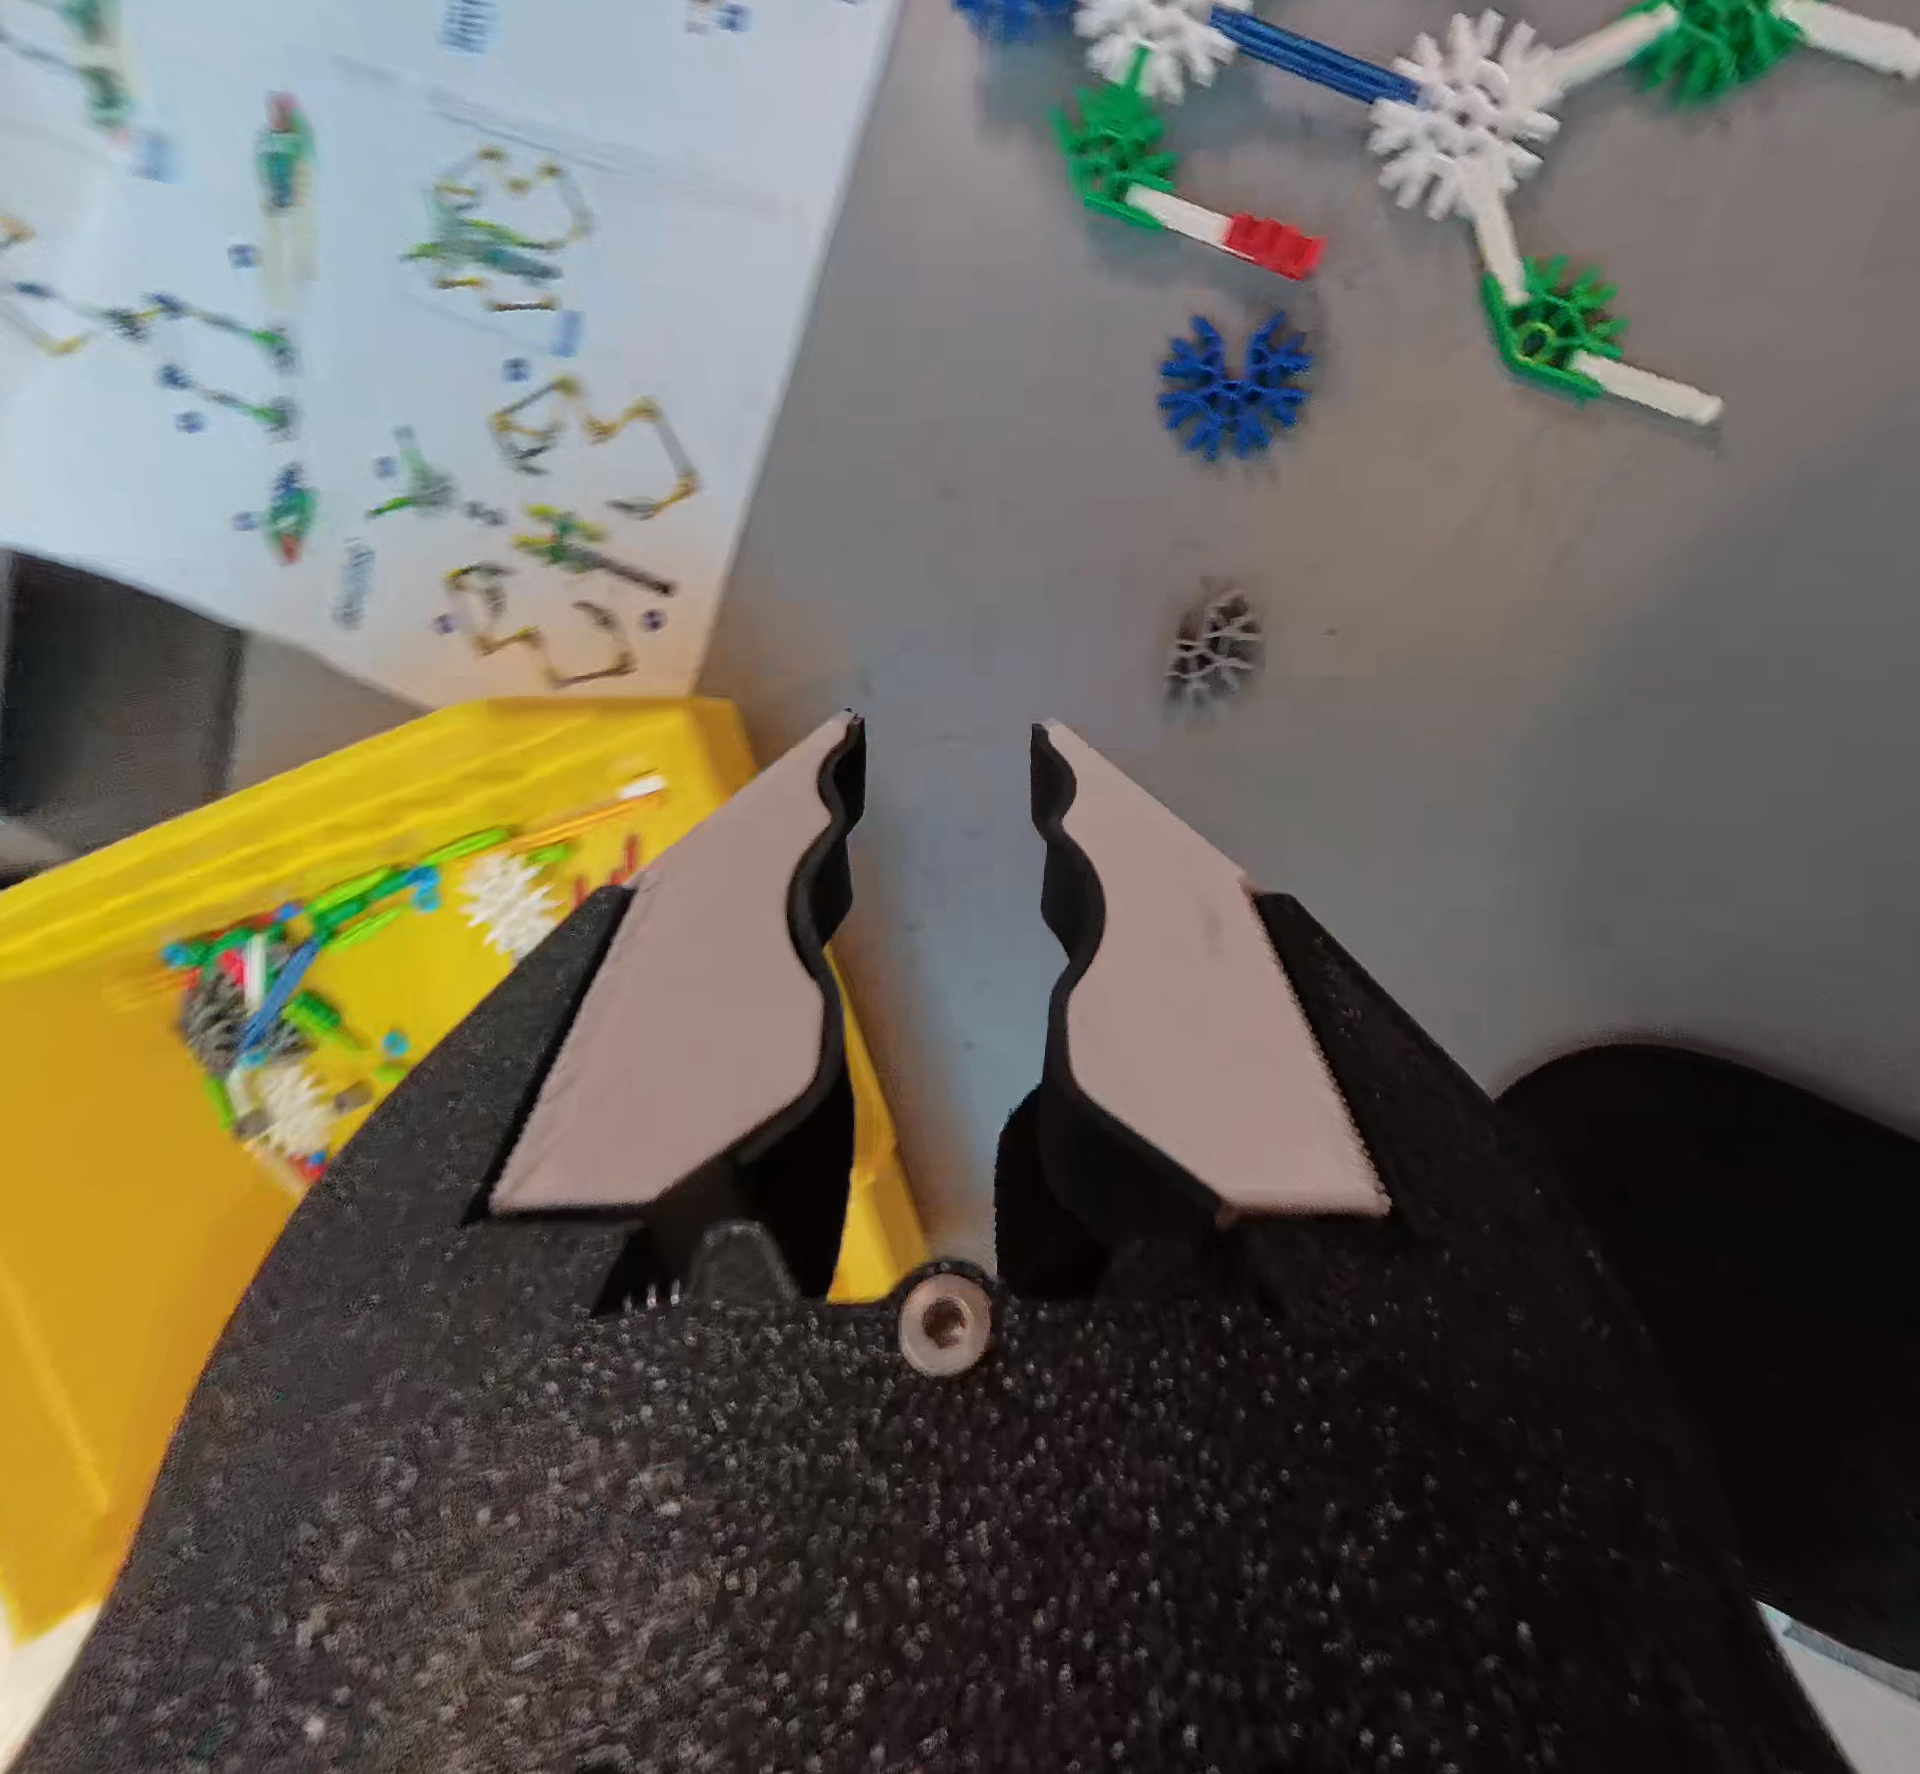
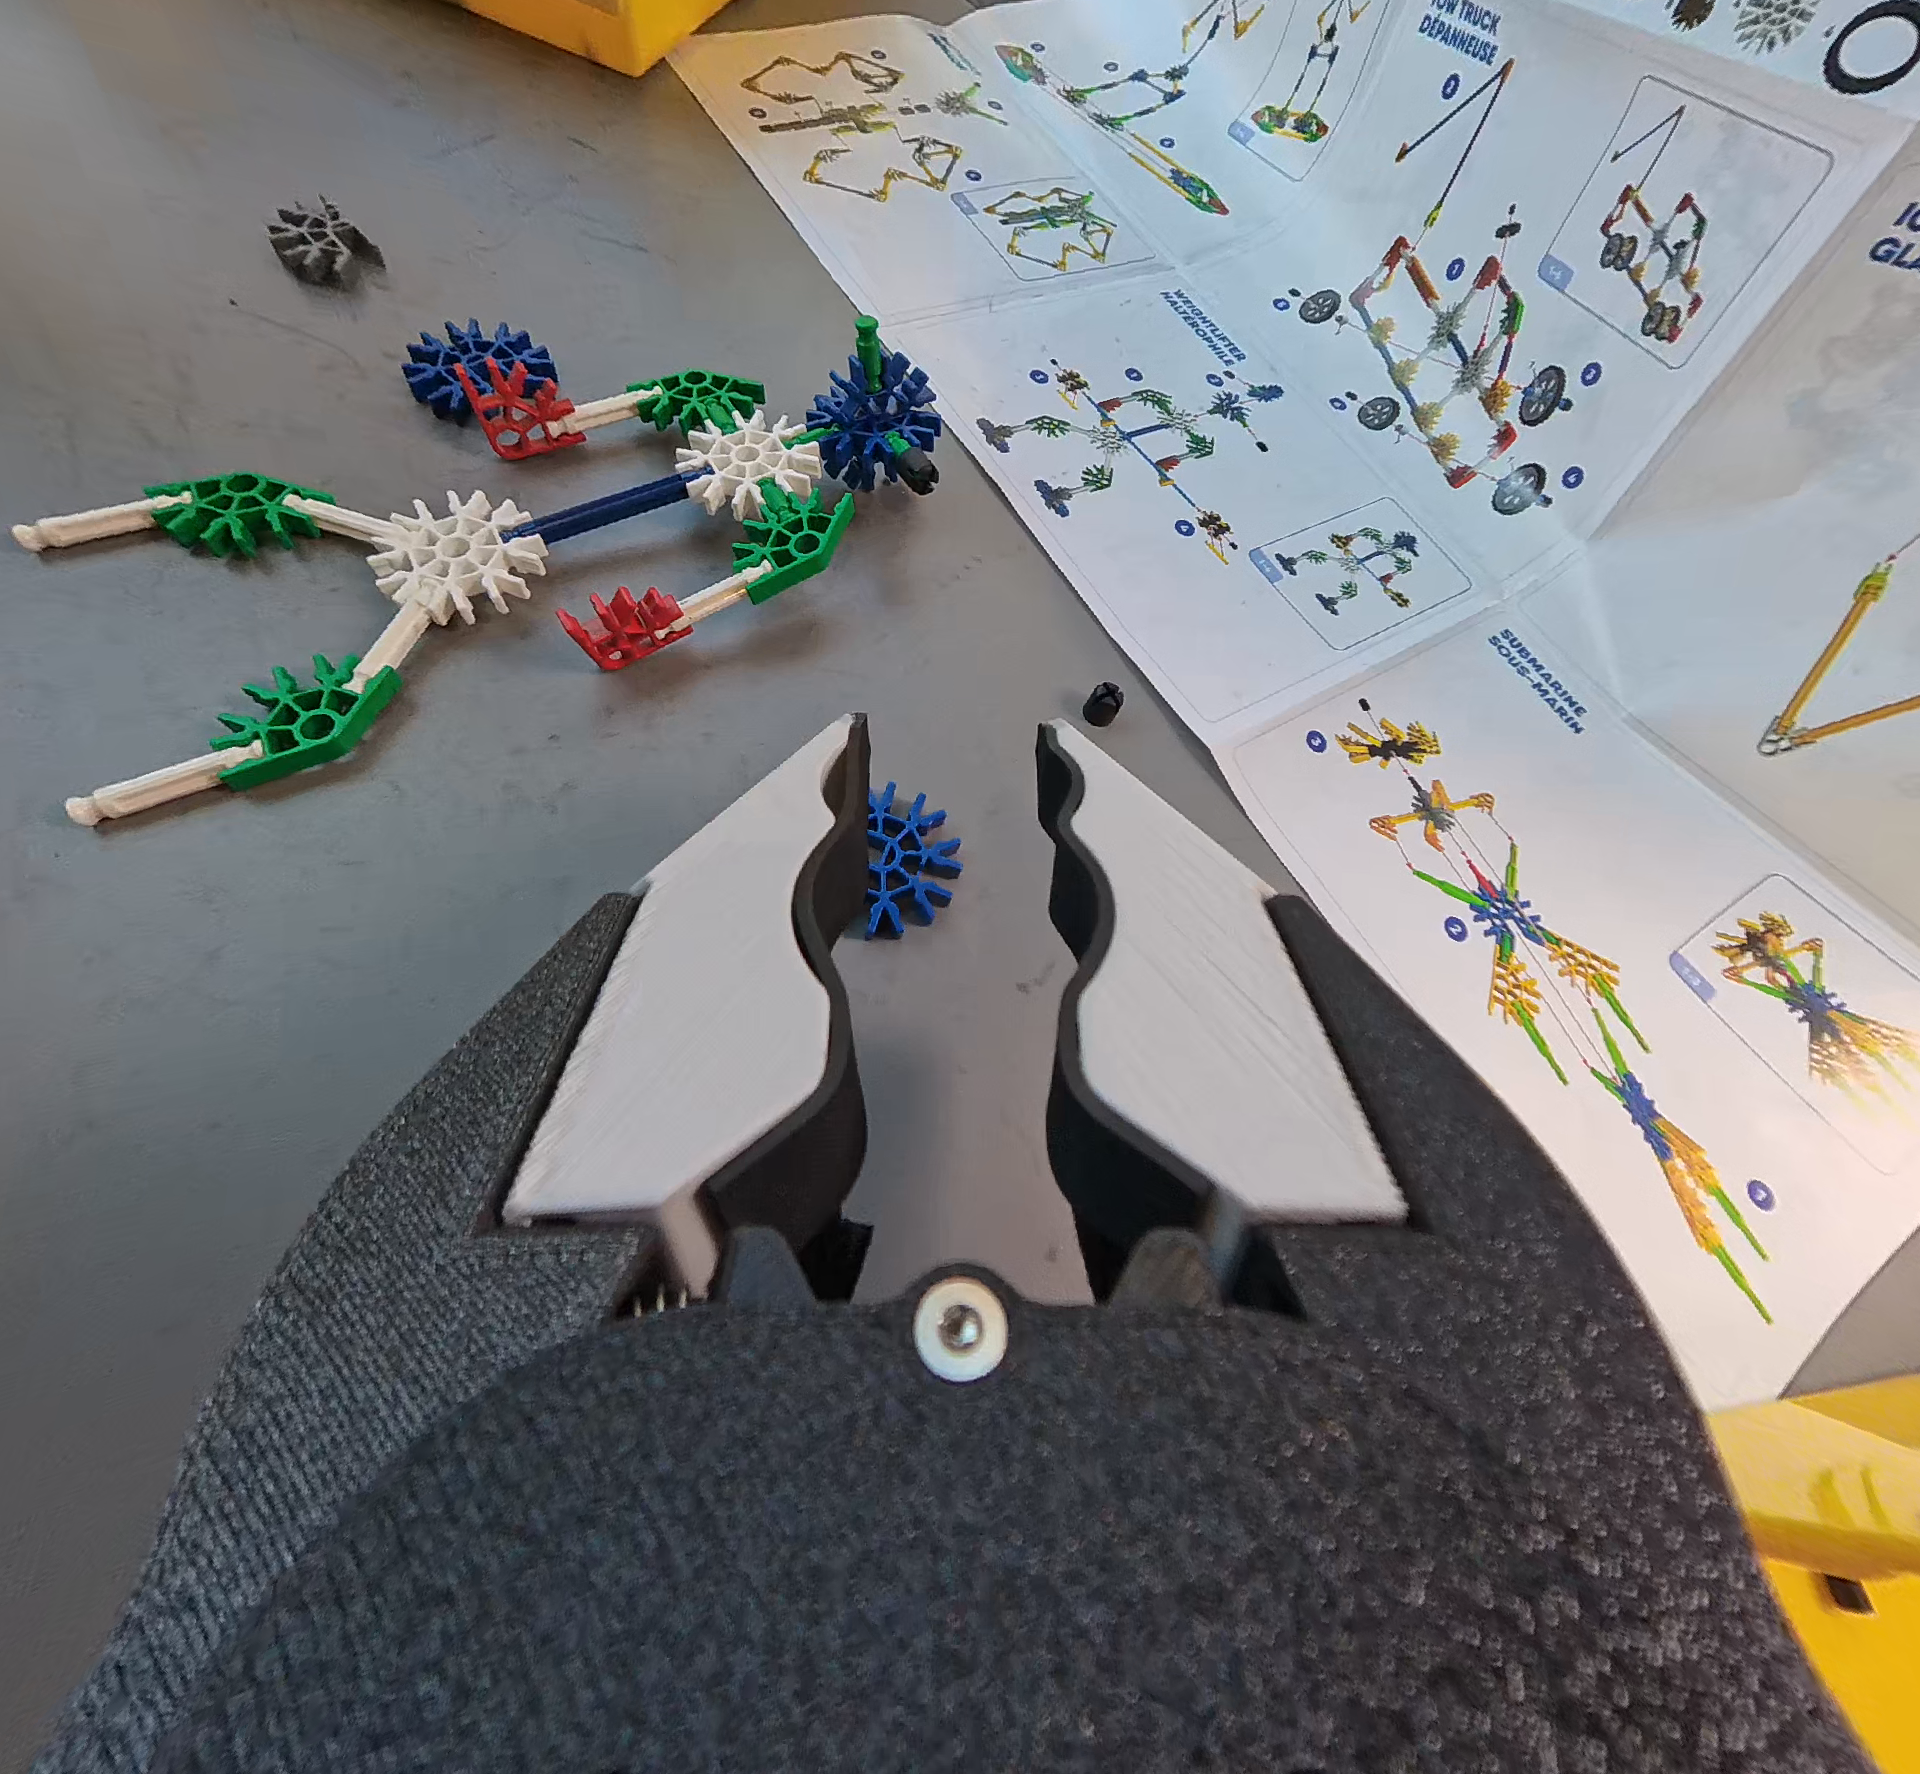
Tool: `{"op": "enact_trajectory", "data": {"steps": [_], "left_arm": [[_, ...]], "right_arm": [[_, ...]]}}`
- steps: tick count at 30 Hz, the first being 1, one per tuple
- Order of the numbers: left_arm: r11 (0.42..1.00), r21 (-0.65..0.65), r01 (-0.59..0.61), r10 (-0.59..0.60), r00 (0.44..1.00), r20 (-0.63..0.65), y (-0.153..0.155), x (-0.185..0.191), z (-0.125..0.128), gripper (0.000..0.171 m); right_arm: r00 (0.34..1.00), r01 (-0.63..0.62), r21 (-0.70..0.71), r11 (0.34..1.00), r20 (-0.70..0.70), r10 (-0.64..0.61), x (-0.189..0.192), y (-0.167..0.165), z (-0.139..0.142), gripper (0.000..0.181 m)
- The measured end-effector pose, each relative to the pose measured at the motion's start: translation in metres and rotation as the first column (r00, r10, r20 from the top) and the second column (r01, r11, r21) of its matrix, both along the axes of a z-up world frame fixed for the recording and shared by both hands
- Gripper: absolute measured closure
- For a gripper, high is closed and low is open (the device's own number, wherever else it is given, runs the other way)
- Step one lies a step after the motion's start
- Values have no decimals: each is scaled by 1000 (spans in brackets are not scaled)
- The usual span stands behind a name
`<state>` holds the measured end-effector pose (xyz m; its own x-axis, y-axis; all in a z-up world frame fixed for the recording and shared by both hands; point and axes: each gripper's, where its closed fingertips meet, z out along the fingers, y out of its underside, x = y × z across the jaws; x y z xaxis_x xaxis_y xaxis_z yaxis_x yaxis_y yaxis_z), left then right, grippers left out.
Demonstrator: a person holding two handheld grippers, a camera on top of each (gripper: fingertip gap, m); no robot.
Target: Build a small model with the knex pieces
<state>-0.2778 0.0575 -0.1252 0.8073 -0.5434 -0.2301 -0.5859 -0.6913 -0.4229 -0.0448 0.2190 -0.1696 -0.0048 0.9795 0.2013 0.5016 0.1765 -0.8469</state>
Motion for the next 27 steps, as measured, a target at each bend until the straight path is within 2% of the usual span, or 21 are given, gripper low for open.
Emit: {"op": "enact_trajectory", "data": {"steps": [2,4,7,9,13,17,24,27], "left_arm": [[991,53,-126,127,992,-25,5,-47,24,141],[973,56,-224,227,972,-56,5,-91,30,141],[946,3,-325,324,942,-86,3,-140,12,141],[929,-52,-368,364,929,-67,4,-157,-8,141],[902,-155,-403,400,915,-51,8,-172,-46,141],[881,-211,-424,425,904,-39,15,-178,-67,141],[852,-284,-440,448,893,-39,13,-184,-86,142],[848,-283,-448,464,886,-13,17,-184,-89,149]], "right_arm": [[1000,-3,-5,1000,-3,3,0,-1,0,151],[1000,-8,-9,1000,-8,7,-1,-2,1,150],[999,-20,-14,1000,-40,19,-3,-4,5,148],[995,-47,-31,998,-91,44,-4,-8,13,143],[967,-135,-49,990,-225,121,-5,-22,37,133],[926,-209,-34,977,-329,187,-1,-34,57,124],[915,-227,-18,974,-348,207,1,-38,63,120],[917,-234,-7,972,-335,218,0,-41,62,121]]}}
